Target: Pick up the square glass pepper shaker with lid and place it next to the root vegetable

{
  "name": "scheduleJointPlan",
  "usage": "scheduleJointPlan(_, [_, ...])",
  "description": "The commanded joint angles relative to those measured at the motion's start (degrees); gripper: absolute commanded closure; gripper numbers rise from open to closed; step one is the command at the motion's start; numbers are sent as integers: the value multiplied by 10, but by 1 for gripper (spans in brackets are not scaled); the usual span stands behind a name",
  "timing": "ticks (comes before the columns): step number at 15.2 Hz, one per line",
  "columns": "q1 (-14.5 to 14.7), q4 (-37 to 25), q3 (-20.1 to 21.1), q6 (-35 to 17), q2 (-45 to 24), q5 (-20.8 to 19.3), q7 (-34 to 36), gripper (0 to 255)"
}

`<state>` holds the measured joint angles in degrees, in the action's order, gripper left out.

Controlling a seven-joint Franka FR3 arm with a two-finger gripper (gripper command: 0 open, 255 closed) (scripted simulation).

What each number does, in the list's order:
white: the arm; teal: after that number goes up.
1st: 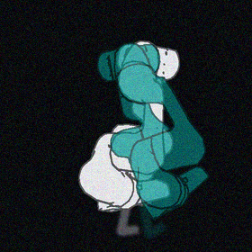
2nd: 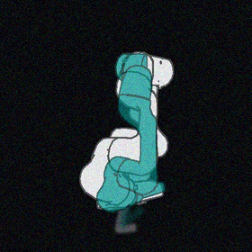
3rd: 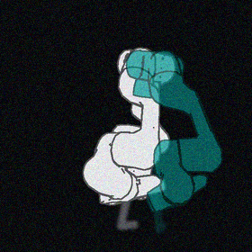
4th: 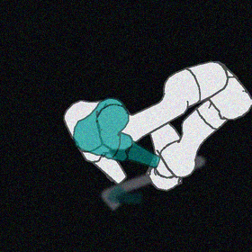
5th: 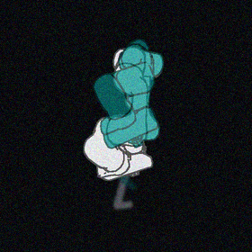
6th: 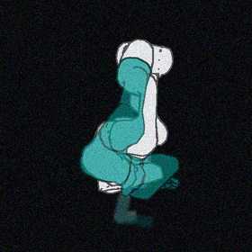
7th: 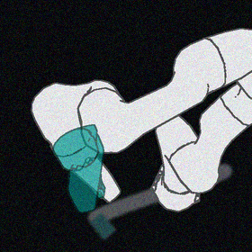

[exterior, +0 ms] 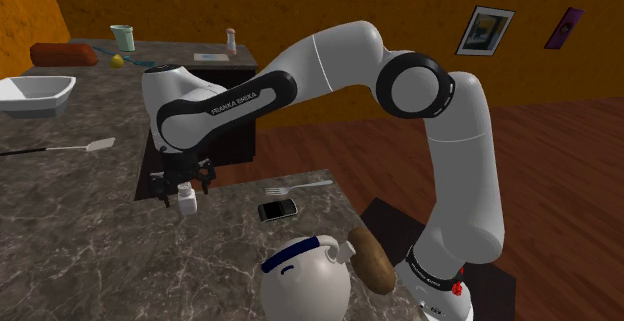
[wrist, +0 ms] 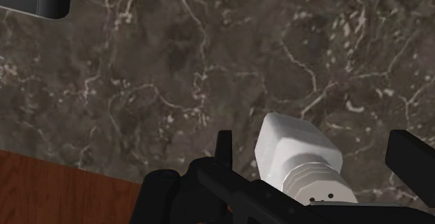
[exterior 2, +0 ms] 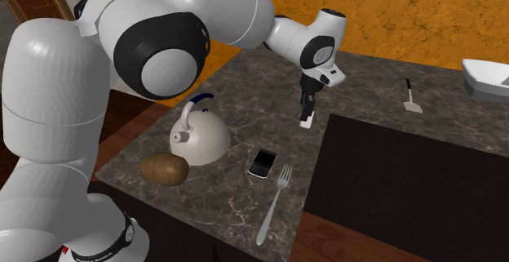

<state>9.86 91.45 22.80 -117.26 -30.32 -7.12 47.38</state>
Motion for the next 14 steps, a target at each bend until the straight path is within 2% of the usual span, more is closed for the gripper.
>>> scheduleJointPlan(1, [0,0,0,0,0,0,0,0])
scheduleJointPlan(3, [0,0,0,0,0,0,0,0])
scheduleJointPlan(4, [0,0,0,0,0,0,0,255])
scheduleJointPlan(14, [0,-3,1,6,3,1,0,255])
